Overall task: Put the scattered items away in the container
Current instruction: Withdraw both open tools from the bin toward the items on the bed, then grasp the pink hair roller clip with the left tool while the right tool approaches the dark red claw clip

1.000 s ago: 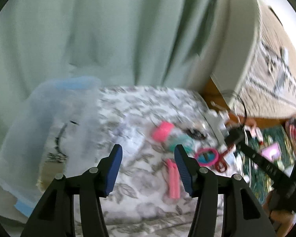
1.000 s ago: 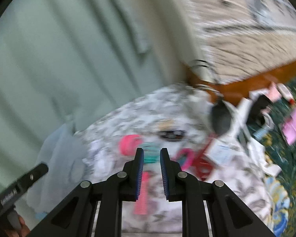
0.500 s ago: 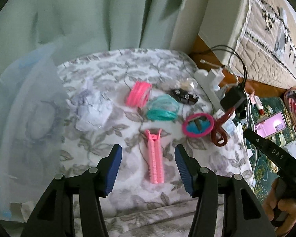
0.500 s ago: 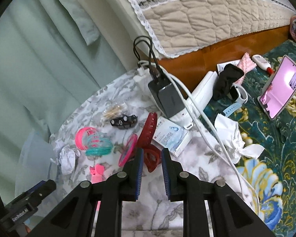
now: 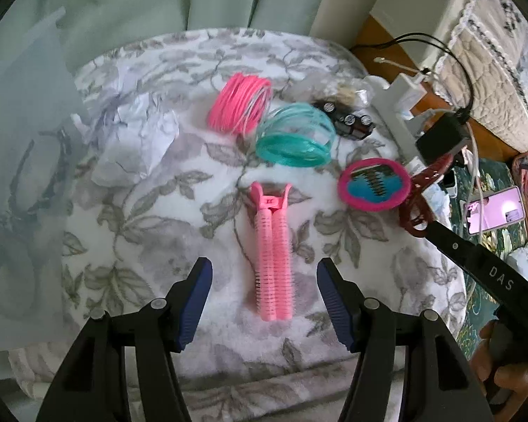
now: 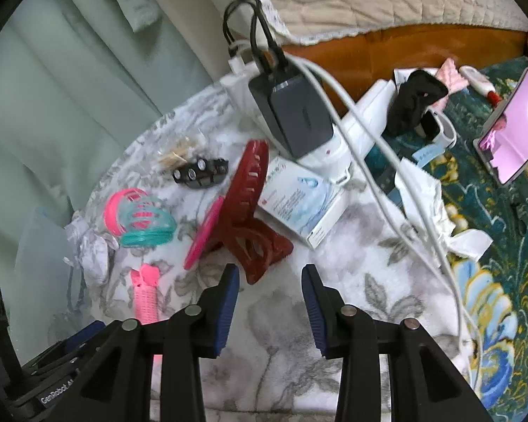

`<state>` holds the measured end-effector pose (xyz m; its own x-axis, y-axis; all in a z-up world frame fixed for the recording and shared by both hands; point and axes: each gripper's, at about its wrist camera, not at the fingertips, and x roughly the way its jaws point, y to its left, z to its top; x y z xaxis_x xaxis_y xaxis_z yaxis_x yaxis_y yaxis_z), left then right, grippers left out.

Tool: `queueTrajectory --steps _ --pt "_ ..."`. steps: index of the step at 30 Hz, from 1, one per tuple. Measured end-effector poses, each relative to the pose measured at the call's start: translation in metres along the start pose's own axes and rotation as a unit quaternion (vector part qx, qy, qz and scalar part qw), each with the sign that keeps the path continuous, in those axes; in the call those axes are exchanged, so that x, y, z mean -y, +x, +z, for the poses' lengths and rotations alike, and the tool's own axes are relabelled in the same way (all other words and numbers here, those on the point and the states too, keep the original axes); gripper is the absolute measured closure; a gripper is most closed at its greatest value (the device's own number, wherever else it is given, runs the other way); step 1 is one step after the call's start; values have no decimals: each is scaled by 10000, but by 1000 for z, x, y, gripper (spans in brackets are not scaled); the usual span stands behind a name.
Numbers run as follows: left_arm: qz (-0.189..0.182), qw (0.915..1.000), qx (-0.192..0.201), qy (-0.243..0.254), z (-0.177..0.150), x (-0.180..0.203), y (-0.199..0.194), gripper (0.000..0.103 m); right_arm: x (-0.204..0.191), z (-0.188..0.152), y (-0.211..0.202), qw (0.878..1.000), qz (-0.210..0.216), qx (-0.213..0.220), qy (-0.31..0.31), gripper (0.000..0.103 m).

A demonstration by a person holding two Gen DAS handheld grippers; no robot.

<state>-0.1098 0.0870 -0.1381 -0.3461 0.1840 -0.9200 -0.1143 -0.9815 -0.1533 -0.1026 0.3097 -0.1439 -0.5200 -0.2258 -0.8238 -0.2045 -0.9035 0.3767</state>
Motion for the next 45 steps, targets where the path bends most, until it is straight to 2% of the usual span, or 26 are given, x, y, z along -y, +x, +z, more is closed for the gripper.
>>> queueTrajectory --steps 12,19,29,32,36,42,45 --pt "-88 9999 -85 -86 7 -7 22 40 1 5 16 9999 -48 -5 139 62" --pt "-150 9996 -218 -51 9 -5 36 40 -7 6 30 9998 74 -155 31 62" --pt "-198 9996 -192 -112 13 -7 42 40 -15 14 38 9997 -24 -238 -71 62" --pt "-192 9996 -156 -123 15 -7 41 45 -18 17 32 9996 -105 -186 -202 62" --pt "-248 9995 -134 -158 17 -9 41 46 -21 18 25 9993 -134 -42 -332 62" --pt "-366 9992 -117 -132 19 -9 38 62 -25 19 24 9987 -161 44 -489 62" --pt "-343 9993 -130 -43 19 -8 40 62 -24 20 24 9984 -209 61 -521 62"
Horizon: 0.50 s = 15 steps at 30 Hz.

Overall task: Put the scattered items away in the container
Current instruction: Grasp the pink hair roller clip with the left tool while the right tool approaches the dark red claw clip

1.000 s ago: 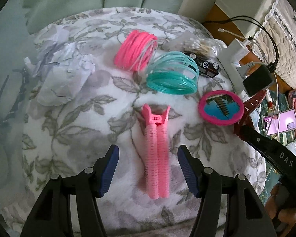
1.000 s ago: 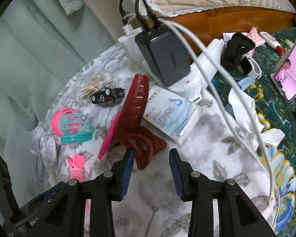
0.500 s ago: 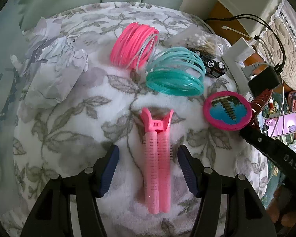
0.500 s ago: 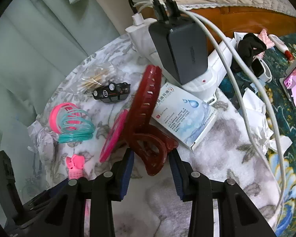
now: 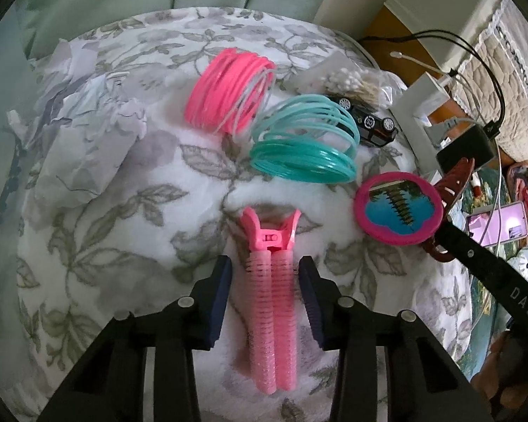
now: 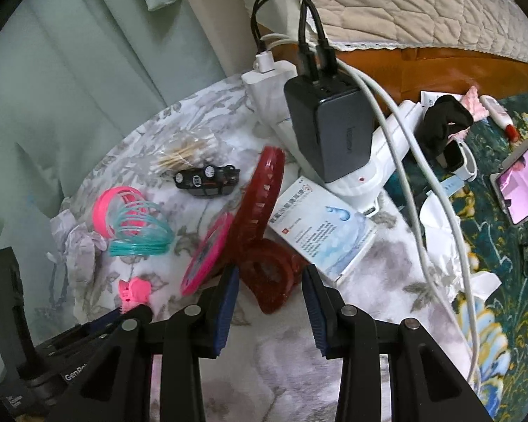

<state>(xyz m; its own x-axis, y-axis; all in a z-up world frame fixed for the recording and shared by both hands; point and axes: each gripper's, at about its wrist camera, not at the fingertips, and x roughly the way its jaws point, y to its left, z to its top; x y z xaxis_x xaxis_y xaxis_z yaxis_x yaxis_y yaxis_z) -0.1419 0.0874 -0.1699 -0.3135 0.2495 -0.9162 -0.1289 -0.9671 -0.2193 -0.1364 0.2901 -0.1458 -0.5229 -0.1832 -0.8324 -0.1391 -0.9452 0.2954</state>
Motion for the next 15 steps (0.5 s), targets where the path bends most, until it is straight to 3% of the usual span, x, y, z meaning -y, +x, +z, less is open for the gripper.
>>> queueTrajectory --steps 15 --pt "-49 9999 31 149 0 -3 0 62 -18 7 21 9987 -114 -96 -494 54"
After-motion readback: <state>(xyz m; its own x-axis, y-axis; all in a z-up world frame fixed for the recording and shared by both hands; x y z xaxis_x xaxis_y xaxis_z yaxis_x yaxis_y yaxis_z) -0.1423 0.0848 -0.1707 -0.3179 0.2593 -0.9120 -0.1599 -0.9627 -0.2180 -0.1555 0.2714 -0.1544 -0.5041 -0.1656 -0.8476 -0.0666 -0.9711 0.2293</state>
